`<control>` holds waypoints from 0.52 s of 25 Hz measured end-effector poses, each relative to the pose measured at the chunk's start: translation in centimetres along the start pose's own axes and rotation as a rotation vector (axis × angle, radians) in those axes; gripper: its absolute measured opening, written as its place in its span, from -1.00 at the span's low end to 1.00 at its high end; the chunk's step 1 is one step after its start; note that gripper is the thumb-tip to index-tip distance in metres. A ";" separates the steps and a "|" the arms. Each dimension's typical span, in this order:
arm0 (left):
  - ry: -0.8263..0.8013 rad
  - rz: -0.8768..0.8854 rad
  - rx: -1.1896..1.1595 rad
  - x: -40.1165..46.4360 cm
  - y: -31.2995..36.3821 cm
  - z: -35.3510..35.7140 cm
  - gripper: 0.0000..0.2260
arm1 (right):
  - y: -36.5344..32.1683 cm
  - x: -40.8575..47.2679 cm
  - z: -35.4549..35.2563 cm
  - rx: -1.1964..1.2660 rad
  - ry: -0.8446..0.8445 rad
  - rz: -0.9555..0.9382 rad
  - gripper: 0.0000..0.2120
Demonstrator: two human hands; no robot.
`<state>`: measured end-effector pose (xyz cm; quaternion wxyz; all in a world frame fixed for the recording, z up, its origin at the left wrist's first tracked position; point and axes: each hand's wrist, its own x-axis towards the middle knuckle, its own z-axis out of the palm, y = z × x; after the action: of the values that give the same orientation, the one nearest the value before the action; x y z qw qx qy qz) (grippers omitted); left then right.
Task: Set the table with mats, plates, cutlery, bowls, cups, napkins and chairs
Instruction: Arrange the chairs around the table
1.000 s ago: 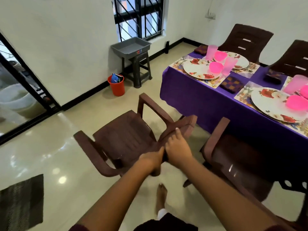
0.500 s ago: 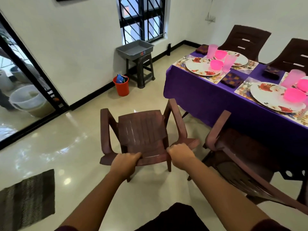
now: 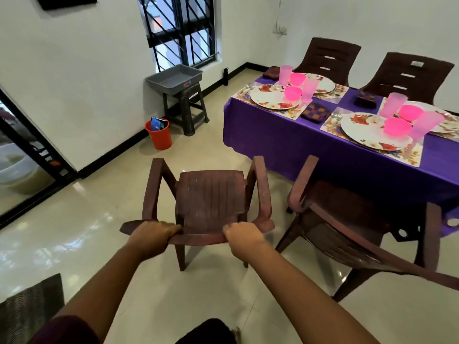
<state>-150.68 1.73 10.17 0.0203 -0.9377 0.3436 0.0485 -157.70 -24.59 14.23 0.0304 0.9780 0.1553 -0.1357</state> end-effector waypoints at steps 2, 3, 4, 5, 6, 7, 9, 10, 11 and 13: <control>0.027 0.018 0.017 -0.3 0.2 0.6 -0.75 | -0.7 -0.6 0.2 0.007 0.008 0.025 -0.69; 0.037 0.014 0.021 -0.7 0.5 1.1 -0.76 | -1.0 -0.9 0.4 0.001 0.006 0.042 -0.69; 0.048 0.009 0.010 -1.1 0.8 1.5 -0.75 | -1.2 -1.1 0.5 -0.007 -0.005 0.059 -0.69; 0.057 0.015 0.003 -1.7 1.0 2.0 -0.74 | -1.4 -1.4 0.7 -0.011 -0.016 0.067 -0.70; 0.065 0.032 0.021 -2.4 0.8 2.5 -0.72 | -2.1 -1.7 0.8 -0.014 -0.034 0.078 -0.70; 0.071 0.043 0.039 -2.9 0.6 2.8 -0.72 | -2.9 -2.0 1.0 -0.016 -0.043 0.088 -0.70; 0.062 0.086 0.044 -3.6 -0.2 2.9 -0.73 | -5.0 -2.7 1.5 0.005 -0.050 0.125 -0.69; 0.059 0.118 0.041 -3.9 -0.7 3.2 -0.73 | -6.0 -3.0 2.0 0.016 -0.040 0.143 -0.69; 0.073 0.139 0.052 -4.1 -1.3 3.4 -0.73 | -6.9 -3.0 2.3 0.035 -0.023 0.167 -0.68; 0.064 0.165 0.051 -3.7 -2.7 2.8 -0.75 | -8.0 -3.0 2.5 0.056 0.018 0.214 -0.68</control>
<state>-151.97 6.39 7.76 0.0290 -0.9064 0.4213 0.0114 -163.56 -18.16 12.47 0.0160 0.9907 0.0465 -0.1271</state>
